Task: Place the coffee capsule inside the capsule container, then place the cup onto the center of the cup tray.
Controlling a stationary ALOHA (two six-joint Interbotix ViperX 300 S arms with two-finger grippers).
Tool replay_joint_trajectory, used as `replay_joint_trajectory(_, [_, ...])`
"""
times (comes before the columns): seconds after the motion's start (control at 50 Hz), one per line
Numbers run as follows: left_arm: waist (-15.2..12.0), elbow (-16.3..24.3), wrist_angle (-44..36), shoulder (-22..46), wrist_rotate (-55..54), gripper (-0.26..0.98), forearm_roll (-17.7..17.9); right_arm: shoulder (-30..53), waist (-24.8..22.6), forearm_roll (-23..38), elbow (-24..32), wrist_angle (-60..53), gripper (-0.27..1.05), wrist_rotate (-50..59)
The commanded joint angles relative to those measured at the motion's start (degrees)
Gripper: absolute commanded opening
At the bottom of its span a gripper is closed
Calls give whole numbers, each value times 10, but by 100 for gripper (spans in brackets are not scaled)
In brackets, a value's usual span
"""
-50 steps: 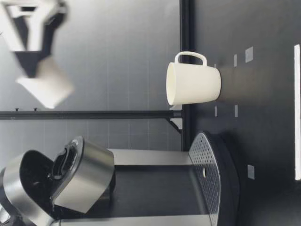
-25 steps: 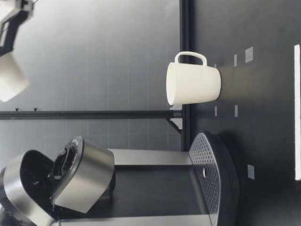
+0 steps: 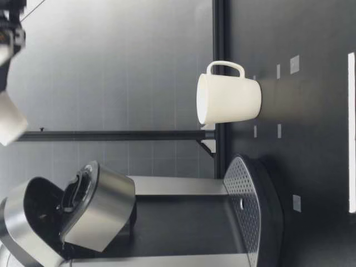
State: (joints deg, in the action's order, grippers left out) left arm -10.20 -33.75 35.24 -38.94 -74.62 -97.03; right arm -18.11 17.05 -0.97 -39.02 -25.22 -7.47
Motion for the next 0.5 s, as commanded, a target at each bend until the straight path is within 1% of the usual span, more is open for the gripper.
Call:
replay_joint_trajectory(0.0, [0,-5,-40,-33,-18,13,-5,11,8,1,35,6,56,-7])
replay_joint_trajectory(0.08, [0,-20,-73,-59,-31,13,-5,29,14,1,52,11,56,-15])
replay_joint_trajectory(0.18, [0,-34,-92,-81,-42,13,-5,53,20,1,76,16,56,-18])
replay_joint_trajectory(0.48, [0,-62,-95,-107,-54,13,-5,117,23,3,129,20,56,-20])
